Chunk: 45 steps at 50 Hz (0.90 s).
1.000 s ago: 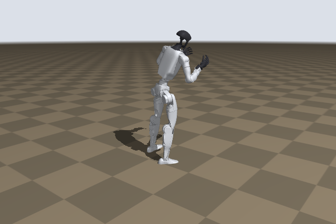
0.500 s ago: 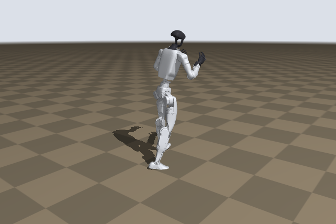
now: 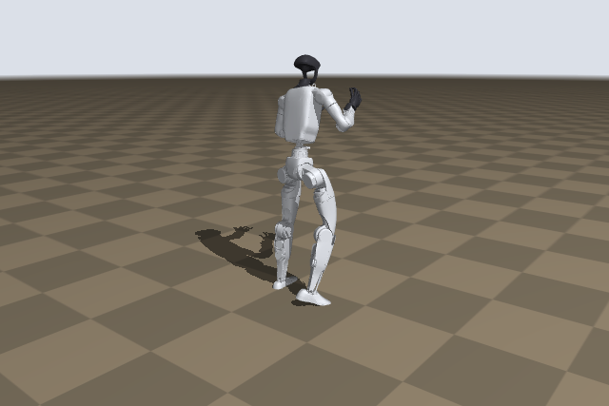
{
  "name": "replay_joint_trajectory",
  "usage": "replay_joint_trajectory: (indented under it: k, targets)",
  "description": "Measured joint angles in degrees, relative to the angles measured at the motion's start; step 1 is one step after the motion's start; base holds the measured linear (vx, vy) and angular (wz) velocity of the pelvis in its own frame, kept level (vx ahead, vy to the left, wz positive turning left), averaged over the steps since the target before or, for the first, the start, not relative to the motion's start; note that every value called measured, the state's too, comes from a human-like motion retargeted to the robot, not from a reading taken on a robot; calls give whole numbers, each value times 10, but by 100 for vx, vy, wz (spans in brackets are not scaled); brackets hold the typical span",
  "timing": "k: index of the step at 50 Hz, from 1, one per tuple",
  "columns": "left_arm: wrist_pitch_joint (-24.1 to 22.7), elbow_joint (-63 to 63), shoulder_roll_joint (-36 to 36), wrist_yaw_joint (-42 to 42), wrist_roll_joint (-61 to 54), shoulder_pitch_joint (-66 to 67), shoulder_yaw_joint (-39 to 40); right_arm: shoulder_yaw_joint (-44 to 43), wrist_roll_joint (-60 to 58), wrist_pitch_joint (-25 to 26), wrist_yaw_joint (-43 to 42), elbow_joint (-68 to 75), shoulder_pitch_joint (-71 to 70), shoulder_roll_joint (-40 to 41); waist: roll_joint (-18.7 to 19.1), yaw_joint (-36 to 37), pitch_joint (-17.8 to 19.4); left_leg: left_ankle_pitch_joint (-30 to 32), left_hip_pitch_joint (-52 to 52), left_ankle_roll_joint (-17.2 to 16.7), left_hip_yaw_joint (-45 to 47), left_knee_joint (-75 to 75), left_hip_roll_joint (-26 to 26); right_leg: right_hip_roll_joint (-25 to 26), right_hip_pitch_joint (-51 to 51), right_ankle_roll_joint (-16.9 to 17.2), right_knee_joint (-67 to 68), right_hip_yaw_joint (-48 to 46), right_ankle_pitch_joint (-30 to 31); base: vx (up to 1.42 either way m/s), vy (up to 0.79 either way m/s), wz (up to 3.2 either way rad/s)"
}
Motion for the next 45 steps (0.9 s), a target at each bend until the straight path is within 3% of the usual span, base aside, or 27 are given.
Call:
replay_joint_trajectory:
  k: [8,16,25,30,34,40,45]
  targets:
    - [-10,-3,-1,4,16,38,5,-4,9,-9,-3,-12,17,3,-33,-31,23,-67,17,9,-51,96,-30,9,-7,76,-163,38,48,32,4,72]
    - [-10,2,19,-1,28,16,-1,-15,8,-7,-10,-9,10,-2,-17,-36,44,-82,60,-13,-87,89,-9,49,-42,79,-278,71,75,34,-13,47]
    - [-9,-4,35,-1,30,7,-14,-42,3,-5,-15,-15,35,1,19,-31,44,-94,96,-37,-118,88,7,53,-60,79,-314,12,8,41,-16,49]
    - [-12,3,26,1,24,-3,-16,-47,5,-5,-21,-12,18,-5,42,-37,45,-76,101,-41,-152,85,7,43,-56,79,-309,-3,71,46,-26,60]
    - [-11,-1,9,0,9,19,-16,-40,-1,-2,-25,-9,10,-11,69,-42,45,-40,97,-23,-186,114,1,25,-42,79,-291,-6,98,48,-17,36]
    - [0,-25,-14,-3,-7,64,-25,-33,-17,5,-29,-16,22,-22,82,-68,40,39,54,15,-188,206,-33,-26,-5,79,-274,-10,60,44,-14,40]
    - [7,-26,-20,-6,-10,54,-33,-29,-22,13,-33,-12,13,-31,82,-71,33,15,-7,40,-116,267,-41,-39,-1,79,-269,-4,40,34,-22,-3]
